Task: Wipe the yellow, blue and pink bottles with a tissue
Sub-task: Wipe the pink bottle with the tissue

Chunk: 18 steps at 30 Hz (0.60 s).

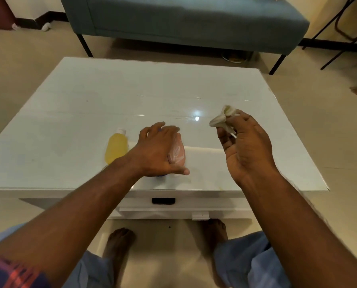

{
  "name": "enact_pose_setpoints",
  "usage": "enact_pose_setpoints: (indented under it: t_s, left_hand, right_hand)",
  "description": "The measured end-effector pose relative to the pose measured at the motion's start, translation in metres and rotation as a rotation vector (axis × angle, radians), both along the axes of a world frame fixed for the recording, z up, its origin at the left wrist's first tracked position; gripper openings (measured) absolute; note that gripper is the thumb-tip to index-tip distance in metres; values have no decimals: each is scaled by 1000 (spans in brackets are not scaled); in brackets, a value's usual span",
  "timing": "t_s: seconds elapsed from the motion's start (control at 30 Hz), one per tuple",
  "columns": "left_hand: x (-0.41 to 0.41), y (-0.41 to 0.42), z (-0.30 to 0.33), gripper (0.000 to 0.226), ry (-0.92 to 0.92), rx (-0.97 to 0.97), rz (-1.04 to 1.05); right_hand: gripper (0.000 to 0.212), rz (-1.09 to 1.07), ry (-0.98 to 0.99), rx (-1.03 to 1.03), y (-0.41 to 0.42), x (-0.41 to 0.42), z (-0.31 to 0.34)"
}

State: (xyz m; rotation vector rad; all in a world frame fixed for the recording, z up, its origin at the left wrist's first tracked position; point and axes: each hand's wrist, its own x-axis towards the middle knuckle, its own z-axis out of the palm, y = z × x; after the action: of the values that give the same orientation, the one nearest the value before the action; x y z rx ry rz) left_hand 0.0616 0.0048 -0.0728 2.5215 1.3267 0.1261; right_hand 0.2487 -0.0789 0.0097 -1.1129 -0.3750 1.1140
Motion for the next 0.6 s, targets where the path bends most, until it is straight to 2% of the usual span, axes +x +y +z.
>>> enact_pose_setpoints:
  t_s: [0.1, 0.23, 0.33, 0.5, 0.6]
  left_hand:
    - [5, -1, -6, 123, 89, 28, -16]
    - [8, 1, 4, 117, 79, 70, 7]
    - [8, -7, 30, 115, -10, 119, 59]
    - [-5, -41, 79, 121, -205, 172, 198]
    - [-16, -67, 79, 118, -288, 160, 239]
  right_hand:
    - [20, 21, -6, 19, 0, -3, -3]
    - [20, 62, -8, 26, 2, -4, -4]
    - [27, 164, -96, 33, 2, -5, -6]
    - [8, 307, -251, -29, 2, -12, -13]
    - [11, 464, -303, -40, -3, -17, -17]
